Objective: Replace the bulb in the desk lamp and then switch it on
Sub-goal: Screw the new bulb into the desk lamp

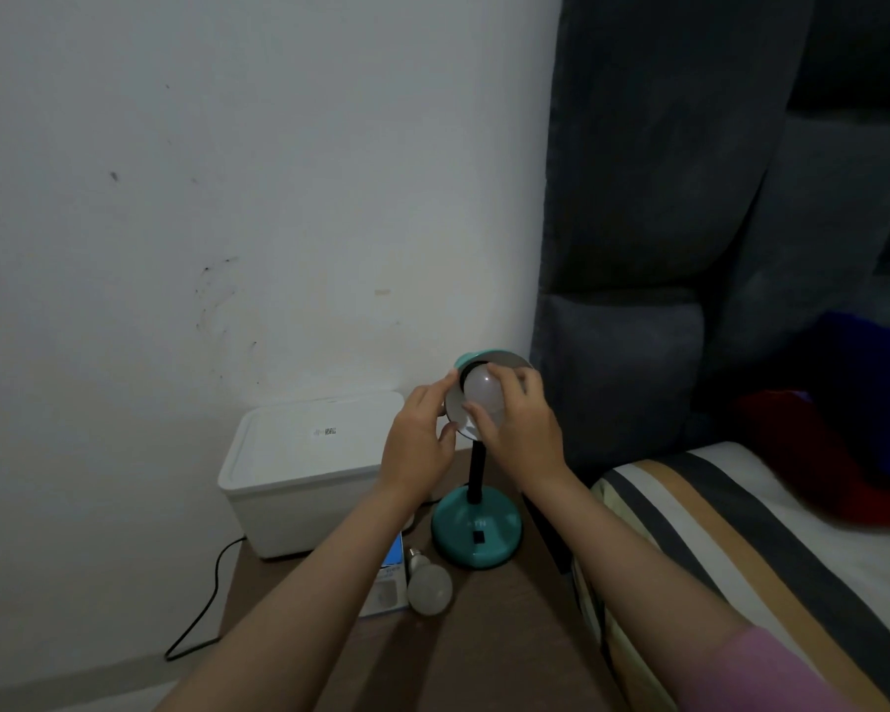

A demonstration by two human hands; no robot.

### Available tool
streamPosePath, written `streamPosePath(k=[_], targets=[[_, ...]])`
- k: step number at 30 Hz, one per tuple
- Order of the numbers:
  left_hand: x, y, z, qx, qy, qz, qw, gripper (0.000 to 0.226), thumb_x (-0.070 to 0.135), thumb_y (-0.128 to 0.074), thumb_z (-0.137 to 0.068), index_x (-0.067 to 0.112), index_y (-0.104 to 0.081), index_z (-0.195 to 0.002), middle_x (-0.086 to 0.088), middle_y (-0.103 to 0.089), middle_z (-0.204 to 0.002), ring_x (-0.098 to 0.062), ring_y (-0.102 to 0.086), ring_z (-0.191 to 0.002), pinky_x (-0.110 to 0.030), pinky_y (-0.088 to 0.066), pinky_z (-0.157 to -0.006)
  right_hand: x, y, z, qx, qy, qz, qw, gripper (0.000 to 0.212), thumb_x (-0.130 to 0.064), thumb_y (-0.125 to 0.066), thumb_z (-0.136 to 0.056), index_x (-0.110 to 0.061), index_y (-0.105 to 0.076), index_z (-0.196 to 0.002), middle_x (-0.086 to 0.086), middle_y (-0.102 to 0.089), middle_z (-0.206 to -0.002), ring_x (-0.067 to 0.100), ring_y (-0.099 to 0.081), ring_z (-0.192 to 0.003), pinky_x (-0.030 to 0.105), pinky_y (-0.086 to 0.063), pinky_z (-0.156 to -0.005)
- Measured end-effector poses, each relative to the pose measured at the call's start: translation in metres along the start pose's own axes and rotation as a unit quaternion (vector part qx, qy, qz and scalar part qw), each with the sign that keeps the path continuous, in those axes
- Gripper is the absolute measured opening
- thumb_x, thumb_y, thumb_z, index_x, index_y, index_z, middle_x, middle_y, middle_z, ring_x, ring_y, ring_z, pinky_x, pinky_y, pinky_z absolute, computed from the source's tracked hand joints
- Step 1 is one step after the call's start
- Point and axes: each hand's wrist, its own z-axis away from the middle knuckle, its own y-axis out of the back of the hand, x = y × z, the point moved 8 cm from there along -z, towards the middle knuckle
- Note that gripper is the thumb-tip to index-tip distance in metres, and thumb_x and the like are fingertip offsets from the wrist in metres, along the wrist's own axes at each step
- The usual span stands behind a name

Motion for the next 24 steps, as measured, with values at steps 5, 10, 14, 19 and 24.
streamPosePath(k=[5,10,14,19,24], targets=[[-0.0004,0.0011,0.002,0.0,0.001,0.0,1.0,0.061,-0.003,-0.061,-0.078,0.02,-0.044,-0.132,-0.003,-0.058,-0.114,-0.003,-0.054,-0.095,-0.02,-0.05,-0.085,-0.0027,0.0002,-0.0037,-0.009,-0.011,-0.026,1.0,0.053,-0.032,-0.072,-0.08,-0.003,-0.051,-0.118,0.015,-0.049,-0.114,0.026,-0.058,-0.091,0.026,-0.048,-0.068],[-0.0029,0.0015,0.0014,-0.001,0.005,0.009,1.0,0.06,-0.003,-0.061,-0.078,0.02,-0.045,-0.131,-0.004,-0.058,-0.114,-0.002,-0.053,-0.095,-0.025,-0.051,-0.086,-0.0022,0.003,-0.003,-0.028,0.003,-0.031,0.999,0.052,-0.016,-0.069,-0.074,-0.005,-0.048,-0.121,0.014,-0.049,-0.112,0.03,-0.058,-0.093,0.034,-0.053,-0.071],[-0.0012,0.0017,0.0023,0.001,-0.002,0.003,1.0,0.061,-0.003,-0.062,-0.078,0.018,-0.044,-0.132,-0.005,-0.058,-0.113,-0.003,-0.053,-0.095,-0.019,-0.049,-0.086,0.0005,0.004,-0.0048,-0.03,-0.011,-0.011,0.999,0.05,-0.034,-0.065,-0.084,-0.013,-0.048,-0.126,0.016,-0.056,-0.11,0.029,-0.06,-0.092,0.03,-0.049,-0.071],[-0.0014,0.0017,0.0019,-0.002,-0.004,0.003,1.0,0.061,-0.002,-0.063,-0.078,0.02,-0.044,-0.132,-0.004,-0.058,-0.113,-0.004,-0.054,-0.095,-0.02,-0.05,-0.086,-0.0014,0.0047,-0.0052,-0.027,-0.003,0.041,0.999,0.049,-0.039,-0.067,-0.082,-0.009,-0.052,-0.118,0.016,-0.05,-0.106,0.032,-0.06,-0.081,0.031,-0.049,-0.06],[-0.0032,0.0024,0.0018,0.002,0.009,0.008,1.0,0.059,-0.002,-0.062,-0.079,0.019,-0.045,-0.131,-0.003,-0.058,-0.114,-0.003,-0.054,-0.096,-0.026,-0.052,-0.087,-0.0057,0.0037,-0.0063,-0.046,0.035,0.038,0.998,0.061,-0.023,-0.07,-0.074,-0.013,-0.047,-0.129,0.013,-0.046,-0.12,0.03,-0.055,-0.105,0.034,-0.053,-0.071]])
